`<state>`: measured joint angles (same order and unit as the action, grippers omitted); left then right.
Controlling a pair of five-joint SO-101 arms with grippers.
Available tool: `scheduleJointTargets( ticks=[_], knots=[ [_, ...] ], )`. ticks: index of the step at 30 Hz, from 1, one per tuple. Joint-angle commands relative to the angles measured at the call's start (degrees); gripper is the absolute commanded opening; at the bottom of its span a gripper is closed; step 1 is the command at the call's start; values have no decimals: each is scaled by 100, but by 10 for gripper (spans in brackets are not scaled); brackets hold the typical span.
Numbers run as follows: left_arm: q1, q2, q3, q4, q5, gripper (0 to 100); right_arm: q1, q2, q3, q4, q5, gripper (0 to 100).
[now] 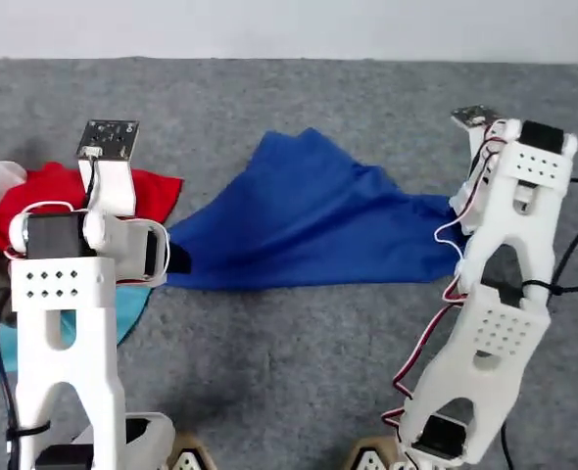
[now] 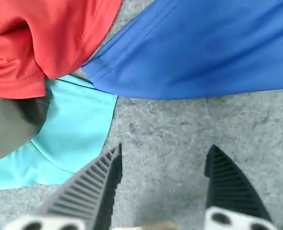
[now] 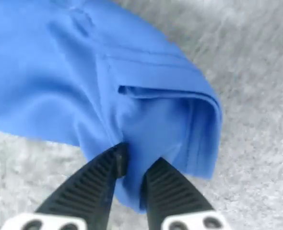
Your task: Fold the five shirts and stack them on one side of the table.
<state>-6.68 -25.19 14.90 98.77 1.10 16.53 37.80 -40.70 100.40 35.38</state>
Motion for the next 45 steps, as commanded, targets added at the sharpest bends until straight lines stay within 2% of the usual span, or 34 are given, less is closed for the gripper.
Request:
scheduleJointTargets(
  ticks=[1,6,14,19,22,25,27,34,41,45],
  knots=[
    [44,-114,4,193,-79,272,-75,-1007,431,277,536,9],
    [53,-114,4,193,-79,272,-426,-2712,1987,277,1477,9],
    [53,-114,4,193,-79,272,-1147,-5947,5890,277,3323,9],
    [53,-114,4,193,-79,272,-1235,-7635,7007,242,3516,20],
    [53,-105,4,193,-79,272,-1191,-8391,7015,215,3341,113],
    [53,-105,4,193,-79,272,-1191,-9051,7007,-66,2462,231],
    [53,-105,40,193,-79,272,-1209,-9402,7007,-233,1969,262],
    [35,-158,400,193,-79,272,-1103,-9842,7051,-497,1837,263],
    [18,-158,374,193,-79,272,-277,-9209,7815,-3521,193,263],
    [9,-158,374,193,-79,272,-303,-7952,7965,-3987,35,263]
  ],
)
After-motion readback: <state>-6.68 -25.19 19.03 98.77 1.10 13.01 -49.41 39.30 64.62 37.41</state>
